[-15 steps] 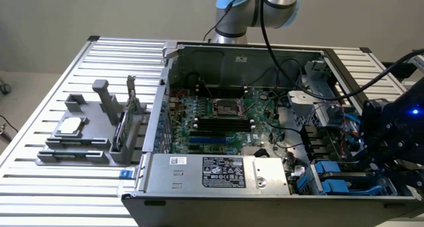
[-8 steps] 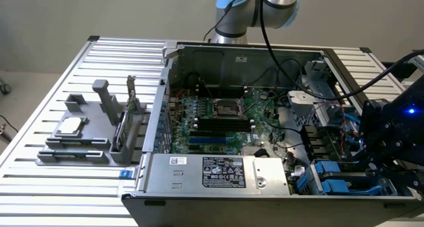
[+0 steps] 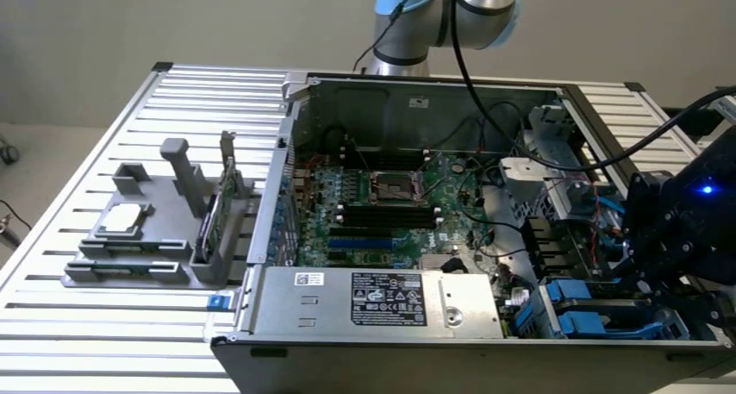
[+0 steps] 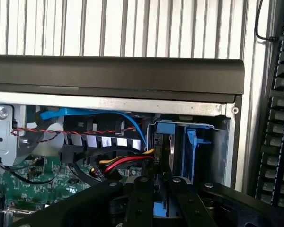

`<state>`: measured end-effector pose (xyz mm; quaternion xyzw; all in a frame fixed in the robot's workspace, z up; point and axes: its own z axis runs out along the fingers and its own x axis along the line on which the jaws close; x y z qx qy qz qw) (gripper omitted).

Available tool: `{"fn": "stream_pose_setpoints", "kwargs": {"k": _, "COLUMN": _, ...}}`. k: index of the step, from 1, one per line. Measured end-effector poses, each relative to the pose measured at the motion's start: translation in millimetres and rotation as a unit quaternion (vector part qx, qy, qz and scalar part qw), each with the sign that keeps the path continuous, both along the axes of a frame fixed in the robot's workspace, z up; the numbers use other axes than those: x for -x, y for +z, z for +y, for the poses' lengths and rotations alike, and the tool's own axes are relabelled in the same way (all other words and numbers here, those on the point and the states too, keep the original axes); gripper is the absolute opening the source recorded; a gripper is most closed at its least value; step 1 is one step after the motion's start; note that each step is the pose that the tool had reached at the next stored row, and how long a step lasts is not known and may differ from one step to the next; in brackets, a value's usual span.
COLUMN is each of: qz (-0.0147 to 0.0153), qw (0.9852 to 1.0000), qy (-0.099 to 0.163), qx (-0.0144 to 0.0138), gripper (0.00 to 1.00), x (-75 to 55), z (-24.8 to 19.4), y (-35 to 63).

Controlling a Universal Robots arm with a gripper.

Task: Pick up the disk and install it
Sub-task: 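Insert the first disk wire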

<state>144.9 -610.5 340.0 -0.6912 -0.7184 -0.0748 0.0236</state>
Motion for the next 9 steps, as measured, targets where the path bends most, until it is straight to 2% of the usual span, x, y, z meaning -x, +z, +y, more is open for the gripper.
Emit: {"fn": "stream_pose_setpoints", "kwargs": {"k": 9, "qz": -0.0027, "qw": 1.0, "qy": -0.003, "qx": 0.0013, "gripper": 0.18, "x": 0.6, "z": 0.3, "y": -1.7}}
